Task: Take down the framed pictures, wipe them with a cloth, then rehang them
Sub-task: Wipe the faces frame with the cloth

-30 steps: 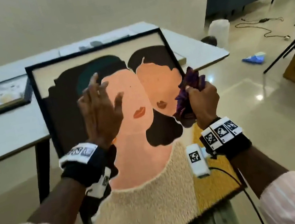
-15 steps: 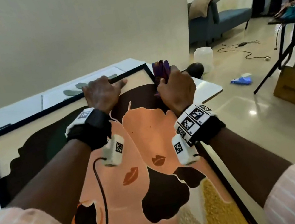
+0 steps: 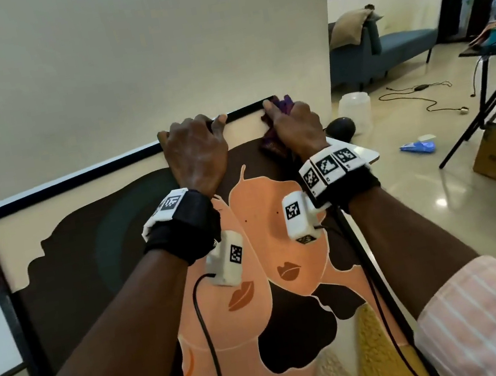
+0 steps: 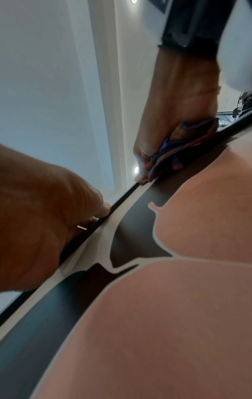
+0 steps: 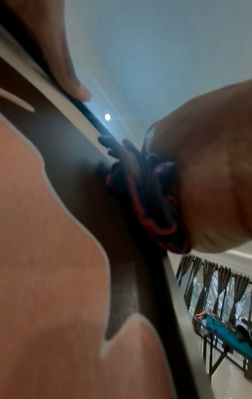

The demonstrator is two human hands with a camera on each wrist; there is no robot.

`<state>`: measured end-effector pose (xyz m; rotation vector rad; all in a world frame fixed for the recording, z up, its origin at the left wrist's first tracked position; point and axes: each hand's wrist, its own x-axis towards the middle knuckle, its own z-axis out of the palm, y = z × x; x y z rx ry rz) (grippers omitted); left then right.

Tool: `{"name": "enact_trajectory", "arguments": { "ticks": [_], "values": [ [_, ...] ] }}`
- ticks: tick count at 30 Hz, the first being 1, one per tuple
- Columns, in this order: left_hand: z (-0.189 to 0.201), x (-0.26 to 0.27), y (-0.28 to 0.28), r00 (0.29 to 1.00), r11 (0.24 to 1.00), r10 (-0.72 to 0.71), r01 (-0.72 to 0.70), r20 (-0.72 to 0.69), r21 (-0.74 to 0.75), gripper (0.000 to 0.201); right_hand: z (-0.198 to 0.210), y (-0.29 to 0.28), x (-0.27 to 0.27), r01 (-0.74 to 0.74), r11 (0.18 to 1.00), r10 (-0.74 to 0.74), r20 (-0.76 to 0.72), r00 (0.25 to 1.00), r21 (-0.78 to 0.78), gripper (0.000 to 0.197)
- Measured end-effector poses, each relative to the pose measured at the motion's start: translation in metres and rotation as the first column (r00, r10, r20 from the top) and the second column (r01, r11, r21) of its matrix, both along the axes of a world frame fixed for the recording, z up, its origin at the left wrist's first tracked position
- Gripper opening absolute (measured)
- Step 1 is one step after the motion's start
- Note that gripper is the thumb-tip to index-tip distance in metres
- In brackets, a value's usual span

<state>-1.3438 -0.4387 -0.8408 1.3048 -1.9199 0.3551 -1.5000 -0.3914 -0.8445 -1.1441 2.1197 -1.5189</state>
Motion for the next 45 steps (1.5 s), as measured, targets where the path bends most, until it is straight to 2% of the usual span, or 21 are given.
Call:
{"name": "enact_trajectory", "arguments": {
  "ticks": [2,6,9,13,19,26,32,35,38,45],
  "values": [
    [0.003,0.000,0.005,1.000,1.000,-0.012,0.012,-0.016,0.005,0.047,0.003,0.004,-0.003,0.008,1.000,-0.008,-0.005,1.000,-0.013,0.066],
    [0.005,-0.002,0.015,0.997,1.000,-0.015,0.014,-0.071,-0.023,0.043,-0.023,0.019,-0.005,0.072,0.997,-0.073,-0.076,0.994,-0.018,0.066],
    [0.006,-0.008,0.022,0.999,0.999,0.000,-0.002,-0.048,-0.036,0.041,-0.020,0.019,-0.011,0.032,0.999,-0.034,-0.064,0.997,-0.026,0.066],
    [0.009,-0.008,0.025,0.999,0.999,0.010,-0.012,-0.038,-0.040,0.043,-0.004,0.015,-0.017,-0.048,0.989,0.033,-0.102,0.994,-0.142,0.056],
    [0.002,-0.002,0.023,0.998,0.999,-0.015,0.012,-0.063,-0.044,0.044,-0.047,0.034,-0.011,-0.001,0.997,-0.008,-0.132,0.991,-0.072,0.056],
    [0.004,-0.008,0.026,0.999,0.999,0.022,-0.023,-0.028,-0.035,0.044,-0.002,0.011,-0.011,-0.030,0.993,0.019,-0.096,0.995,-0.117,0.055],
    [0.002,0.001,0.024,0.999,0.999,0.015,-0.017,-0.042,-0.028,0.043,-0.042,0.029,-0.005,0.024,0.996,-0.035,-0.134,0.990,-0.085,0.057],
    [0.001,-0.007,0.028,0.999,1.000,0.007,-0.007,-0.033,-0.024,0.042,-0.024,0.026,-0.010,0.005,0.995,-0.014,-0.092,0.996,-0.099,0.058],
    [0.001,-0.010,0.030,0.999,0.999,0.006,-0.008,-0.042,-0.044,0.043,0.000,0.020,-0.011,-0.026,0.990,0.010,-0.117,0.993,-0.138,0.053],
    [0.000,-0.001,0.027,0.998,0.997,0.025,-0.028,-0.052,-0.067,0.045,-0.030,0.030,-0.008,-0.033,0.993,0.023,-0.085,0.996,-0.114,0.057]
  ]
}}
